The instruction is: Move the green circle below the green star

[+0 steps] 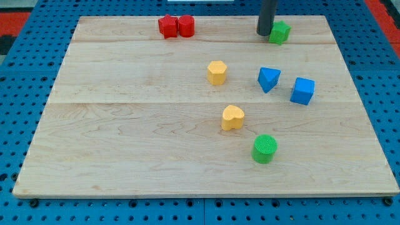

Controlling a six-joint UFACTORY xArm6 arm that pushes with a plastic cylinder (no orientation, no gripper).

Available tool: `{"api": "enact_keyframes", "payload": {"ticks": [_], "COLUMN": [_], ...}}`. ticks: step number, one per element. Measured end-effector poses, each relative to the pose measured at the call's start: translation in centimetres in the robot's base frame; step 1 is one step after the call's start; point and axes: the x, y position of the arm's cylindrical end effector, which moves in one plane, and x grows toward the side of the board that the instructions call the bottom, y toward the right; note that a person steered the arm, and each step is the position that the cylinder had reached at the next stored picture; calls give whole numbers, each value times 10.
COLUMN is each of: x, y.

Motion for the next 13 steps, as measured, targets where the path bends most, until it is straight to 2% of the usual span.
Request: {"api": "enact_keyframes", "payload": {"ticks": [1,2,3,4,5,6,7,8,9,10,11,12,13], "x": [46,61,13,19,94,209,298,307,285,283,301,290,252], "y": [4,32,48,53,123,160,116,26,-78,-166,-188,-247,-275]}}
